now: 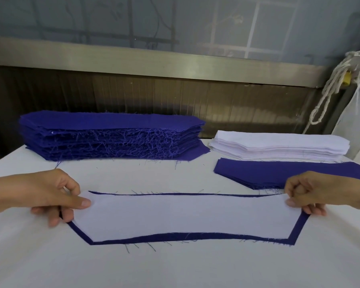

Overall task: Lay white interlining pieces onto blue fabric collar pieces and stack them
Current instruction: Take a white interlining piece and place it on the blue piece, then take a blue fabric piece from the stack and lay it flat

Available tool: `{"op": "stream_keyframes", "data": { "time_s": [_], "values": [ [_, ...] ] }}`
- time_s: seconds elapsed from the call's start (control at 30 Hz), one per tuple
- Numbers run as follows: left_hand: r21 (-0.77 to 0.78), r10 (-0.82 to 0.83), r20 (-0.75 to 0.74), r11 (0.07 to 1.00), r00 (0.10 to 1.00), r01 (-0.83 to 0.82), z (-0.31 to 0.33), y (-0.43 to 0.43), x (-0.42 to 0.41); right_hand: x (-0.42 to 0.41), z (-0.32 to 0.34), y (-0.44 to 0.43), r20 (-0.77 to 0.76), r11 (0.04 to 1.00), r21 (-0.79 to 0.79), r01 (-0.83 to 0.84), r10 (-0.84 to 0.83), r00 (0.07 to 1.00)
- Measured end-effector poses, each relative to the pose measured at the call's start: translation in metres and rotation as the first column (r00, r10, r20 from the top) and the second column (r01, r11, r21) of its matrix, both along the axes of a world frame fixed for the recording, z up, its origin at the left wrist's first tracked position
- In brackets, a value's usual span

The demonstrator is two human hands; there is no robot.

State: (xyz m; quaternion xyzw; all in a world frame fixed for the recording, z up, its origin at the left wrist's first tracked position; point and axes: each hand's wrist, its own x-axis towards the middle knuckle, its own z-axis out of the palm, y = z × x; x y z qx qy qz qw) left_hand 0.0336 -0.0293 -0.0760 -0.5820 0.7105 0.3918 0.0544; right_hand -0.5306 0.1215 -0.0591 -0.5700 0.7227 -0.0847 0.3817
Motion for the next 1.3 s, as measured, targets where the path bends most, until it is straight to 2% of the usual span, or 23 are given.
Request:
{"op": "stream_keyframes", "data": {
  "time_s": [0.17,0.37,0.43,0.5,0.6,0.67,0.73,0.83,1.03,1.23,1.3],
  "values": [
    [-0.041,0.04,0.057,0.998,0.998,-0.037,0.006,0.007,0.004,-0.006,0.001,0.001,-0.09,0.998,-0.035,-0.059,0.055,0.994],
    [-0.104,0.115,0.122,0.989,0.986,-0.102,0.021,0.014,0.007,-0.014,-0.004,-0.002,-0.028,0.995,-0.04,-0.094,0.093,0.995],
    [-0.209,0.163,0.092,0.968,0.982,-0.141,0.024,0.011,0.007,-0.013,-0.003,-0.005,-0.03,0.994,-0.034,-0.102,0.101,0.994],
    [-0.408,0.217,-0.011,0.89,0.976,-0.202,0.025,0.004,0.004,-0.009,0.001,-0.01,-0.012,0.995,-0.049,-0.091,0.09,0.996],
    [-0.693,0.264,-0.207,0.64,0.942,-0.331,0.03,-0.001,-0.003,0.011,0.007,-0.025,0.042,0.989,-0.149,-0.013,0.019,0.999],
    [-0.778,0.187,-0.319,0.509,0.929,-0.369,0.037,-0.004,-0.007,0.033,0.015,-0.037,0.056,0.967,-0.253,0.04,-0.027,0.998],
    [-0.794,0.104,-0.388,0.467,0.916,-0.389,0.044,-0.009,-0.012,0.057,0.024,-0.052,0.058,0.933,-0.357,0.05,-0.032,0.998],
    [-0.829,0.089,-0.344,0.439,0.935,-0.347,0.056,-0.024,-0.025,0.092,0.038,-0.082,0.056,0.863,-0.494,0.1,-0.084,0.995],
    [-0.874,0.057,-0.199,0.442,0.978,-0.204,0.074,-0.056,-0.055,0.158,0.047,-0.147,0.244,0.752,-0.619,0.225,-0.088,0.966],
    [-0.856,0.107,-0.058,0.507,0.993,-0.104,0.078,-0.076,-0.064,0.179,0.05,-0.201,0.226,0.685,-0.654,0.321,-0.227,0.947],
    [-0.861,0.132,-0.003,0.504,0.991,-0.07,0.077,-0.078,-0.062,0.177,0.052,-0.212,0.162,0.696,-0.651,0.303,-0.262,0.951]
  ]
}}
